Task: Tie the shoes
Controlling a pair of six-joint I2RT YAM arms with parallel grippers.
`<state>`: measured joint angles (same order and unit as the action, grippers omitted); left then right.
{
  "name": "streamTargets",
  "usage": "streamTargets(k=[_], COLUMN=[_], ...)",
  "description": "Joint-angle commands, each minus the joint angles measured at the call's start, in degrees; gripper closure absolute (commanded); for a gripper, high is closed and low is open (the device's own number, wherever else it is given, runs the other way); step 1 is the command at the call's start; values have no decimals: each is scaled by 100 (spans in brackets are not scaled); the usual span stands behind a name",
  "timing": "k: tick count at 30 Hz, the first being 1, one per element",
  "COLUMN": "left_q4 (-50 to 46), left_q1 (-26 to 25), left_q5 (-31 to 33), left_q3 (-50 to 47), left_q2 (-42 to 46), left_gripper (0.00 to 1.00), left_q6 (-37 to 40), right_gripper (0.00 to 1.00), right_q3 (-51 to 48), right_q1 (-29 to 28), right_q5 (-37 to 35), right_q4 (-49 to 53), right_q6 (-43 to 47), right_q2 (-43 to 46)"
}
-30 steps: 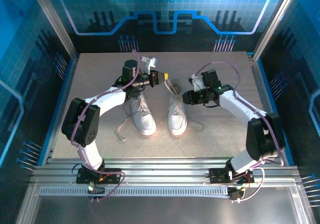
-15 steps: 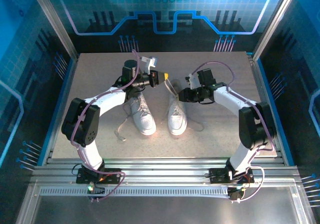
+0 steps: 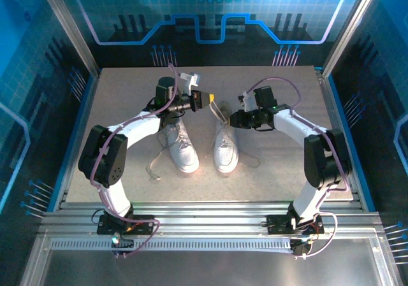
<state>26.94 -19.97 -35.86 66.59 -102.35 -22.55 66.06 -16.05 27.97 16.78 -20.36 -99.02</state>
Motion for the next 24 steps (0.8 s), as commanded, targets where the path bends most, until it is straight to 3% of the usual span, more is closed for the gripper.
streamTargets(k=[1,4,9,24], left_q4=[242,229,92,-110], left_q1=[95,91,97,210], left_q5=[-88,-88,-62,246], left_q3=[-84,-93,-101,-806], left_q2=[30,39,121,515], left_gripper=[100,100,100,100], left_q6=[74,83,180,399], right_gripper=[80,82,100,100], right_q3=[166,213,176,-99], right_q1=[59,59,58,94], right_q5=[247,391,34,-800], right_q4=[-38,-22,32,-210], right_q6=[34,47,204,691], right_q2=[-223,-305,-93,441])
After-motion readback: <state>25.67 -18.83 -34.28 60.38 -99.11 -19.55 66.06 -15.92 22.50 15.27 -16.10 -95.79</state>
